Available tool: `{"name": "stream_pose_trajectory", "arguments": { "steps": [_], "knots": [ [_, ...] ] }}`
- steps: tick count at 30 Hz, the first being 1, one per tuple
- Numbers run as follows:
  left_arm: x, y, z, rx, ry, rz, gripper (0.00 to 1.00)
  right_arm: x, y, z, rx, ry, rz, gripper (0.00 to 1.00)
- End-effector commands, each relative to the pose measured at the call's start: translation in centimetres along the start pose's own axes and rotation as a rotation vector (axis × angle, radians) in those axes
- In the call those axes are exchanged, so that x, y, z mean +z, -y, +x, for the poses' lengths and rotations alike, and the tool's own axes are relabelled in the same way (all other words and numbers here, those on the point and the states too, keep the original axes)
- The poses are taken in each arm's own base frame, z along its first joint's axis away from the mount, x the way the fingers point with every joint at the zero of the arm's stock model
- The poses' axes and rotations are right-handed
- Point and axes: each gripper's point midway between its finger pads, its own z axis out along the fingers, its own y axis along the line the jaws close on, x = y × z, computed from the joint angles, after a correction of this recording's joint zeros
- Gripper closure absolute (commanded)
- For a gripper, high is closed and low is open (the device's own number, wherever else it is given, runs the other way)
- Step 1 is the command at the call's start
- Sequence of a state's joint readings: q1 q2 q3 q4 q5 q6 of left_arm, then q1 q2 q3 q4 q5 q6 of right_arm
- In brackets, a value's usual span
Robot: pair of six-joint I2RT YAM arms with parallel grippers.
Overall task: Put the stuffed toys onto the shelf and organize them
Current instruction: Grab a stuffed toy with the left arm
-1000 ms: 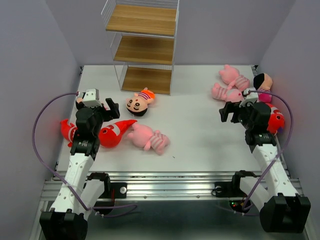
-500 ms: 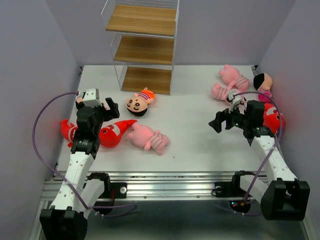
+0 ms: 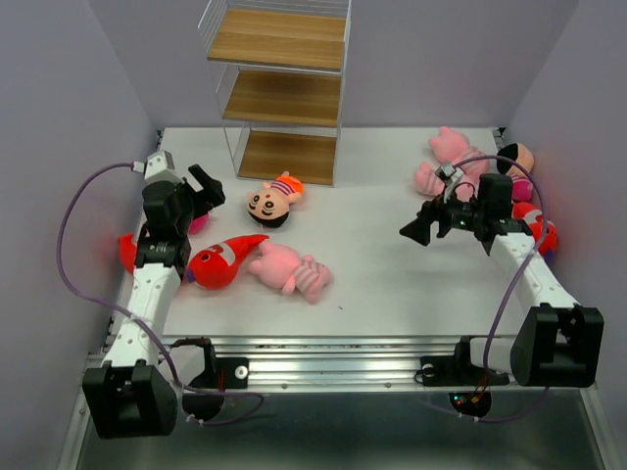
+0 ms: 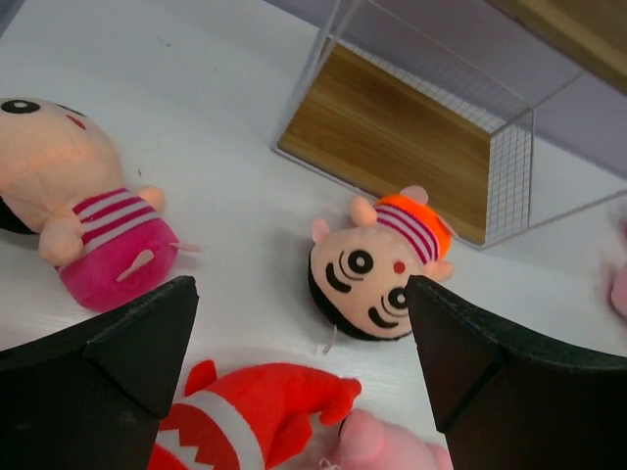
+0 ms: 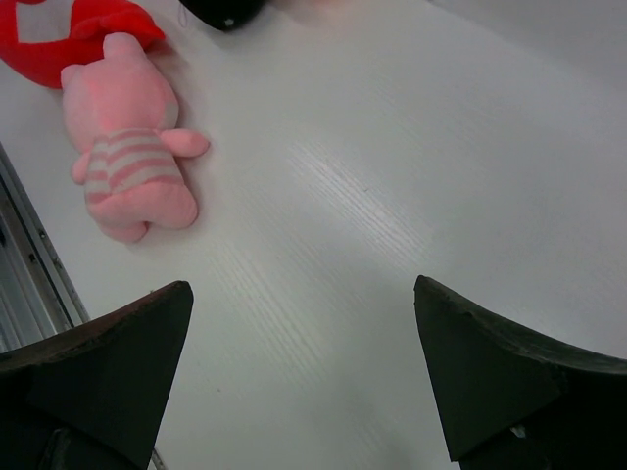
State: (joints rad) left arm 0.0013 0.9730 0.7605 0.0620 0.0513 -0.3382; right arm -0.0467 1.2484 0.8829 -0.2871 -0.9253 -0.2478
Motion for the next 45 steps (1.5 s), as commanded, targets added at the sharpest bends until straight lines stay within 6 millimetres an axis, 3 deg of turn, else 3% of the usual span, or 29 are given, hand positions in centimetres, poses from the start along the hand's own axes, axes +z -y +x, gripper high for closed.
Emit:
{"name": "stream_pose_trajectory", "arguments": {
  "steps": [1,3,4,9,15,23,30,33,34,38,43,45],
  "knots": [
    [1.7,-0.9,-2.9,-0.257,0.022,-0.074,0.02,-0.9,-1.4,-1.2,-0.066,0.046,-0.03,0.0],
    [2.7,-3.5,-2.4,-0.352,-0.014,-0.176,0.02,-1.3,-1.8,-1.8,-0.094,0.068,-0.024,0.0],
    [3.7,-4.8,-1.2,-0.392,-0.076,-0.239,0.05,-1.4,-1.7,-1.9,-0.1,0.07,-0.012,0.0],
    [6.4,-9.5,1.0,-0.386,-0.191,-0.433,0.08,-1.7,-2.0,-2.4,-0.118,0.084,-0.006,0.0],
    [7.6,-11.8,1.6,-0.345,-0.21,-0.499,0.09,-1.5,-1.8,-2.1,-0.11,0.078,-0.012,0.0],
    [9.5,-14.7,5.8,-0.314,-0.318,-0.576,0.15,-1.3,-1.2,-1.7,-0.109,0.066,0.008,0.0],
    [10.8,-14.8,8.2,-0.303,-0.401,-0.539,0.31,-1.0,-0.5,-1.2,-0.096,0.047,0.024,0.0],
    [10.9,-14.9,8.9,-0.299,-0.419,-0.521,0.5,-0.9,-0.2,-0.9,-0.092,0.041,0.029,0.0],
    [10.9,-14.8,9.0,-0.298,-0.42,-0.512,0.67,-0.9,-0.2,-0.8,-0.092,0.039,0.031,0.0],
    [10.6,-13.2,8.2,-0.3,-0.407,-0.428,0.99,-0.9,-0.1,-0.9,-0.095,0.038,0.035,0.0],
    [9.2,-9.4,5.5,-0.253,-0.37,-0.239,1.0,-0.9,-0.7,-0.9,-0.1,0.046,0.002,0.0],
    [8.4,-6.8,5.1,-0.23,-0.373,-0.114,1.0,-0.9,-1.3,-0.9,-0.108,0.053,-0.022,0.0]
  ]
}}
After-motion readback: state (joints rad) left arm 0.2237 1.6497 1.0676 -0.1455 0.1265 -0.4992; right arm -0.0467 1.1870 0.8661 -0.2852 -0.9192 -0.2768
